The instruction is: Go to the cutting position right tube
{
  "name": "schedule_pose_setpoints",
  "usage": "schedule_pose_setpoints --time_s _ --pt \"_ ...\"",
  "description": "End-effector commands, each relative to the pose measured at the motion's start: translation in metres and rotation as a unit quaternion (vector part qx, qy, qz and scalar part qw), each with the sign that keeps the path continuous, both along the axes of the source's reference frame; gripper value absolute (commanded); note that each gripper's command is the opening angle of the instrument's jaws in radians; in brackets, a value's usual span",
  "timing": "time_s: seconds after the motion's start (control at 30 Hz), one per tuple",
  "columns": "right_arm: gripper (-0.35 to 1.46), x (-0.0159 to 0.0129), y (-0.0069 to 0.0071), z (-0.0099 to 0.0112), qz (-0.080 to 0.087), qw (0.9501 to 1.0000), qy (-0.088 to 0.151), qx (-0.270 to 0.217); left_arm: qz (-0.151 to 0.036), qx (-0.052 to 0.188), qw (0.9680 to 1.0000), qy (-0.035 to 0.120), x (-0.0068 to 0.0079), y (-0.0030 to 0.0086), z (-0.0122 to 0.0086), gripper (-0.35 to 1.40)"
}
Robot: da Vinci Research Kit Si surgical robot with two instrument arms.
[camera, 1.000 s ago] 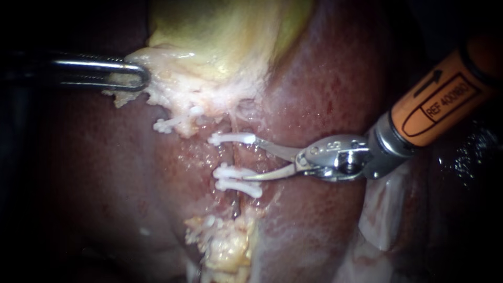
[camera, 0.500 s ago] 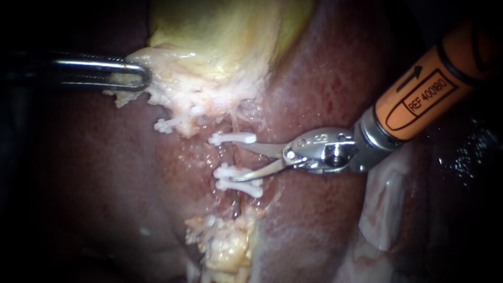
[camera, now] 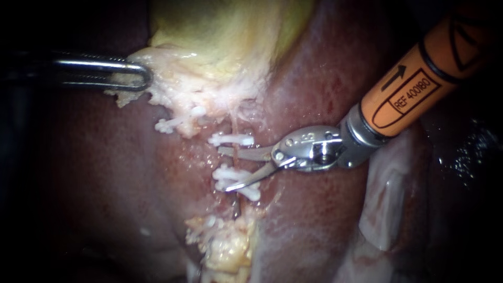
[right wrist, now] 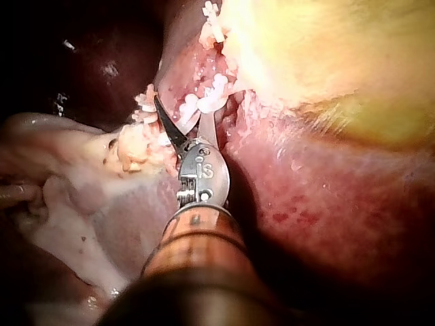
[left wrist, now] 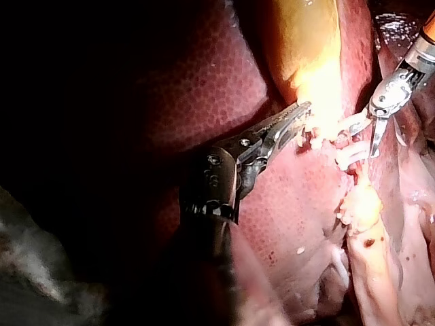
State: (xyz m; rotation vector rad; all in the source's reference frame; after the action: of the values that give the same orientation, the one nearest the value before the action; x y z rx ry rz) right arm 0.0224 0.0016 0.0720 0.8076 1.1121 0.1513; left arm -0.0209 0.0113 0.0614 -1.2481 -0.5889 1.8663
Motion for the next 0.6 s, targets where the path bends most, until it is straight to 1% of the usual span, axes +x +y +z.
schedule_pose_setpoints --time_s 0.03,0.2,0.27,0.4,0.5,0.6 --pt "1.33 0.0002 0.0001 0.0 0.002 1.0 0.004 0.002 0.0 0.0 1.0 0.0 0.0 0.0 0.0 -0.35" --pt "1.31 0.0014 0.0002 0.0001 0.005 0.9995 0.023 0.021 0.0 0.0 1.0 0.0 -0.0001 0.0 0.0 -0.35" --pt "1.31 0.002 0.0003 0.0002 0.001 0.9994 0.027 0.024 0.0 0.0 1.0 0.0 -0.0002 0.0 0.0 -0.35" --pt "1.31 0.0031 -0.0001 0.0005 -0.001 0.9992 0.027 0.029 -0.001 0.0 1.0 0.0 -0.0002 0.0001 0.0 -0.35" --pt "1.31 0.0037 -0.0006 0.0006 0.0 0.9992 0.027 0.031 -0.001 0.0 1.0 0.0 -0.0002 0.0001 0.0 -0.35" --pt "1.31 0.004 -0.0009 0.0005 0.004 0.9988 0.033 0.036 -0.001 0.0 1.0 0.0 -0.0003 0.0001 0.0 -0.35"
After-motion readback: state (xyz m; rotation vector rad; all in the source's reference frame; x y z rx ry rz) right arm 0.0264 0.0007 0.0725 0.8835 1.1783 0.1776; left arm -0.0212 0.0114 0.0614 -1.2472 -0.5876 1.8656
